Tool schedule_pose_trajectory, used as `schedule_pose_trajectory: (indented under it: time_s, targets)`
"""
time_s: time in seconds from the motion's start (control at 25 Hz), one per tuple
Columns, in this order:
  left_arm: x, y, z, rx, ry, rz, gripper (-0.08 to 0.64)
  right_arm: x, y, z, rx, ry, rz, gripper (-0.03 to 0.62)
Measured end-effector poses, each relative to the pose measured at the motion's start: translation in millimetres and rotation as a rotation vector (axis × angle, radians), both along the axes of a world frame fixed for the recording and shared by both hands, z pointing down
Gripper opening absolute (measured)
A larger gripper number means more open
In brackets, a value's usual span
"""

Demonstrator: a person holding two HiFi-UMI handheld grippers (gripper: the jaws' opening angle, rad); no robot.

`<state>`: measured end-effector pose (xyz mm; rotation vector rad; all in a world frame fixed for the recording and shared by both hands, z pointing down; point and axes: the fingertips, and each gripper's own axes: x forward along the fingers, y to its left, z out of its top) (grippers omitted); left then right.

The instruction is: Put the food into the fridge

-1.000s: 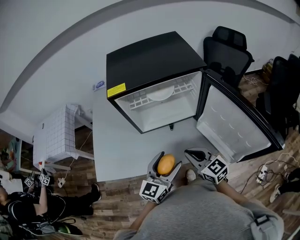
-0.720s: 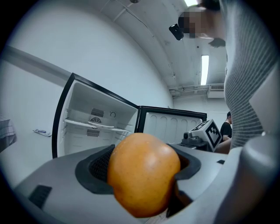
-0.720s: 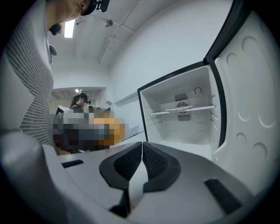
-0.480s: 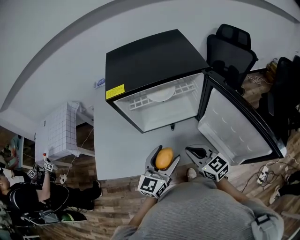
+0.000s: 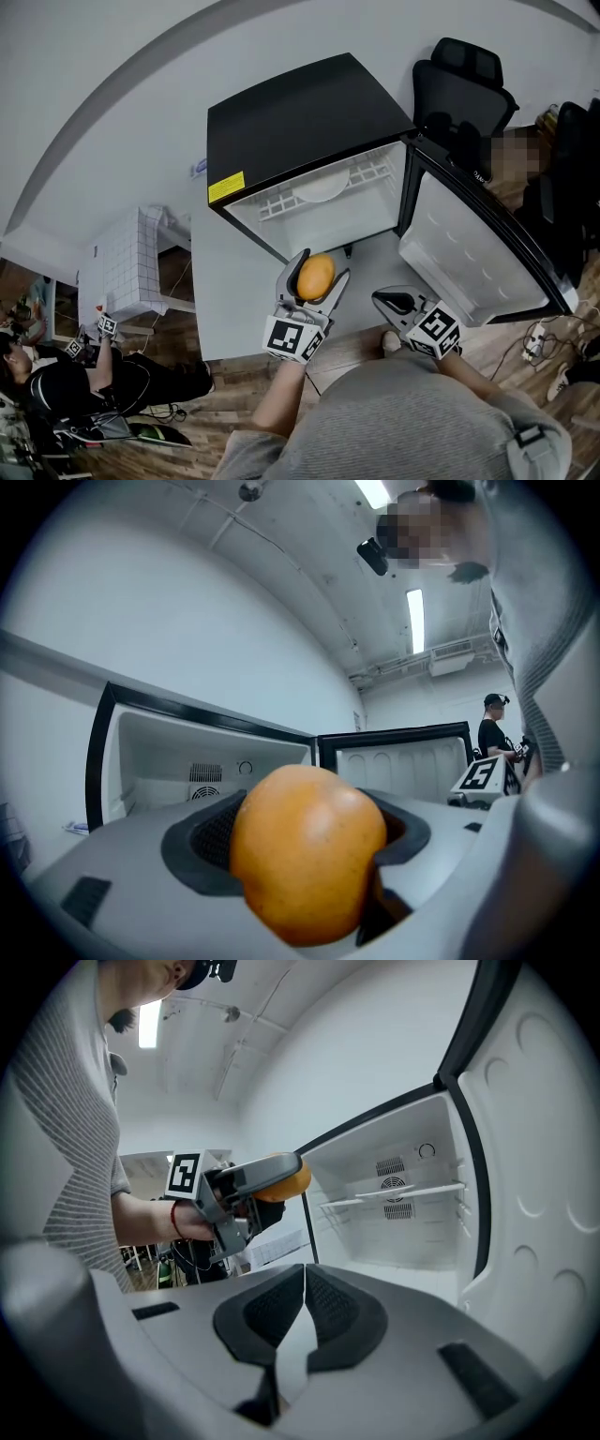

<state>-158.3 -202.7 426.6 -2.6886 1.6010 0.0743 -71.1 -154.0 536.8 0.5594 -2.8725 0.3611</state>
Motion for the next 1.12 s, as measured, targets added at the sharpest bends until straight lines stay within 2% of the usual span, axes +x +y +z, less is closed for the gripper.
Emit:
schedule_pose_trajectory:
  time_s: [0.4,0.8,1.12]
  targets:
    - [-7.4,-45.1,-18.1,0.048,-0.046,0.020,0.347,5.8,-2.2,6.7,-0.012,0.005,0.004,0.012]
    - [-11.9,-88.1,-23.2,0.049,-0.042,0.010,0.347,7.7,-3.7,10.3,-0.023,-0.001,0.001,0.012]
    - [-19.1,-122.8,-21.4,0.038,-0.093,0.007,0.347,5.9,-4.8,12.8,-0.028,-0.003,-0.009,0.012]
